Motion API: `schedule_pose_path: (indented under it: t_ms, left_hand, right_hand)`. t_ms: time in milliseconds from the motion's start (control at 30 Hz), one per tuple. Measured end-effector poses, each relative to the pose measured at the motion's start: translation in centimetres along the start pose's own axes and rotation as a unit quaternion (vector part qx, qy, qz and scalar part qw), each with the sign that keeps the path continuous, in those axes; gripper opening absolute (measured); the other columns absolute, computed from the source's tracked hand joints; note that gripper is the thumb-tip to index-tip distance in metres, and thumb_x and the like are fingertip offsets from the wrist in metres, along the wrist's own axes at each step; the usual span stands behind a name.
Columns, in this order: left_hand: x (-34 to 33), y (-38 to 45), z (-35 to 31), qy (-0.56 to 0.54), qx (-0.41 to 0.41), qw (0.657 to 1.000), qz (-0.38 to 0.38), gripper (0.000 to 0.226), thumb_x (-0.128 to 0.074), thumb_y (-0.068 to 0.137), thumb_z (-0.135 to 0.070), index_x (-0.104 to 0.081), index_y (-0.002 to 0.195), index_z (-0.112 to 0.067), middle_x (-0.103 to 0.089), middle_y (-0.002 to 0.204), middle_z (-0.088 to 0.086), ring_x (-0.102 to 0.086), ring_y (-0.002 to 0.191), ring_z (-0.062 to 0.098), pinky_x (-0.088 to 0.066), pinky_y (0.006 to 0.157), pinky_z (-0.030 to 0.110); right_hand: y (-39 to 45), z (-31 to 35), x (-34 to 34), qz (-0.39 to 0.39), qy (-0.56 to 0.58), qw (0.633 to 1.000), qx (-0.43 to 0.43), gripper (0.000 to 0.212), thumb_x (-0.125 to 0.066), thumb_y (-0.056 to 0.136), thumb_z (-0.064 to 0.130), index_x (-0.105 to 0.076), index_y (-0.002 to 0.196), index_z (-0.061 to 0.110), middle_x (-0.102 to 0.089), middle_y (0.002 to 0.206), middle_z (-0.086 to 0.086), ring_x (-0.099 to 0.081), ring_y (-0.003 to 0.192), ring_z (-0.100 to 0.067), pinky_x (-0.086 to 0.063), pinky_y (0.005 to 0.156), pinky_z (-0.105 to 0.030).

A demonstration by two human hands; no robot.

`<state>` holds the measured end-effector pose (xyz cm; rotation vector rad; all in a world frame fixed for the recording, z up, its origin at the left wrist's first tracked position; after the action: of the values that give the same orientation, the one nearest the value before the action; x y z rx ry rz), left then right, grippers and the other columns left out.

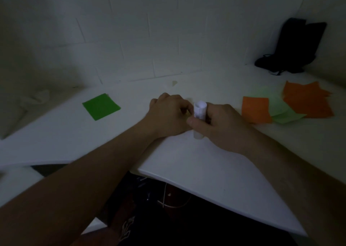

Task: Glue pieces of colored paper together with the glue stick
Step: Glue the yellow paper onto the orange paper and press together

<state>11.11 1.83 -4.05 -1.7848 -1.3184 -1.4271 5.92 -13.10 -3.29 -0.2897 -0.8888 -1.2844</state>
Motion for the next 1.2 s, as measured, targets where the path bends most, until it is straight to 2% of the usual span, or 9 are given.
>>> schedule_pose_path:
  t_ms: [133, 200, 267, 500, 733, 833, 1000, 1100, 1200]
  left_hand:
    - [0.2, -0.1, -0.2, -0.009, 0.005, 1.000, -0.013, 0.010, -0.041, 0.070, -0.054, -0.045, 0.065, -0.046, -0.049, 0.088, -0.015, -0.047, 0.105, 0.025, -0.028, 0.085, 0.038]
    - [0.0, 0.0, 0.0, -0.028, 0.006, 0.999, -0.023, 0.024, -0.039, 0.081, -0.052, -0.062, 0.076, -0.046, -0.057, 0.096, -0.015, -0.045, 0.107, 0.022, -0.027, 0.088, 0.039]
    - [-0.2, 0.1, 0.3, -0.038, 0.002, 0.999, -0.024, 0.039, -0.034, 0.090, -0.048, -0.072, 0.099, -0.046, -0.062, 0.112, -0.018, -0.043, 0.113, 0.019, -0.028, 0.094, 0.041]
    - [0.0, -0.5, 0.0, -0.075, -0.019, 0.996, -0.046, 0.037, -0.048, 0.084, -0.052, -0.056, 0.120, -0.047, -0.063, 0.106, -0.022, -0.044, 0.112, 0.018, -0.028, 0.100, 0.043]
    - [0.6, -0.6, -0.1, -0.083, -0.124, 0.981, -0.121, 0.029, -0.065, 0.076, -0.045, -0.067, 0.104, -0.035, -0.061, 0.127, -0.009, -0.058, 0.115, 0.021, -0.044, 0.101, 0.051]
    - [0.6, -0.9, -0.4, -0.078, -0.125, 0.978, -0.144, 0.021, -0.066, 0.076, -0.049, -0.072, 0.092, -0.037, -0.061, 0.116, -0.009, -0.059, 0.106, 0.021, -0.046, 0.097, 0.049]
    - [0.3, -1.4, -1.4, -0.082, -0.221, 0.963, -0.130, 0.012, -0.080, 0.078, -0.044, -0.081, 0.087, -0.038, -0.062, 0.095, -0.011, -0.057, 0.089, 0.015, -0.047, 0.084, 0.045]
    - [0.3, -1.6, -1.8, -0.070, -0.247, 0.958, -0.126, 0.012, -0.083, 0.076, -0.038, -0.084, 0.088, -0.036, -0.063, 0.090, -0.009, -0.058, 0.084, 0.014, -0.047, 0.078, 0.039]
    - [0.2, -1.5, -1.8, -0.068, -0.247, 0.959, -0.119, 0.014, -0.077, 0.076, -0.043, -0.084, 0.086, -0.037, -0.061, 0.089, -0.011, -0.057, 0.084, 0.014, -0.048, 0.077, 0.041]
  right_hand:
    - [0.1, -0.1, -0.1, 0.007, 0.053, 0.998, -0.014, 0.026, -0.064, 0.097, 0.041, -0.067, 0.077, 0.024, -0.069, 0.069, 0.000, -0.064, 0.063, -0.008, -0.048, 0.058, -0.022]
    - [0.4, -0.7, 1.0, -0.065, 0.156, 0.985, -0.046, 0.030, -0.063, 0.099, 0.035, -0.070, 0.075, 0.020, -0.072, 0.072, -0.002, -0.067, 0.066, -0.015, -0.052, 0.064, -0.034]
    - [0.7, -1.7, 2.7, -0.156, 0.252, 0.952, -0.074, 0.031, -0.063, 0.100, 0.031, -0.069, 0.073, 0.018, -0.067, 0.067, 0.004, -0.059, 0.060, -0.010, -0.045, 0.060, -0.029]
    - [0.9, -3.0, 3.4, -0.199, 0.324, 0.919, -0.099, 0.031, -0.063, 0.095, 0.034, -0.067, 0.079, 0.008, -0.053, 0.063, -0.004, -0.040, 0.055, -0.019, -0.029, 0.051, -0.031]
    - [0.5, -2.8, 3.4, -0.182, 0.198, 0.961, -0.060, 0.031, -0.058, 0.102, 0.030, -0.054, 0.078, 0.011, -0.057, 0.067, 0.003, -0.051, 0.058, -0.011, -0.040, 0.052, -0.022]
    - [0.5, -3.2, 3.2, -0.137, 0.040, 0.989, -0.049, 0.033, -0.057, 0.100, 0.043, -0.068, 0.102, 0.012, -0.065, 0.078, 0.016, -0.059, 0.070, 0.008, -0.040, 0.068, -0.006]
    - [0.8, -3.8, 2.6, -0.099, 0.001, 0.994, -0.043, 0.045, -0.044, 0.084, 0.071, -0.059, 0.102, 0.032, -0.063, 0.085, 0.021, -0.059, 0.079, 0.005, -0.038, 0.071, -0.017]
    - [0.9, -4.1, 2.4, -0.086, -0.009, 0.995, -0.040, 0.063, -0.044, 0.083, 0.071, -0.071, 0.103, 0.018, -0.062, 0.088, 0.022, -0.059, 0.079, 0.005, -0.039, 0.070, -0.017]
    - [0.9, -3.9, 2.2, -0.070, -0.010, 0.997, -0.034, 0.051, -0.047, 0.087, 0.065, -0.066, 0.086, 0.018, -0.063, 0.079, 0.018, -0.060, 0.073, 0.005, -0.040, 0.068, -0.021]
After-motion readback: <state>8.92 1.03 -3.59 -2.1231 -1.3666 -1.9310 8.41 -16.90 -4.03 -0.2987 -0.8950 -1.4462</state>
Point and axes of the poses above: each hand's wrist, its own y-axis towards the middle knuckle, its own x-axis out of the back of the hand, z = x × y, the point moved 5 cm from there along y, towards the middle knuckle
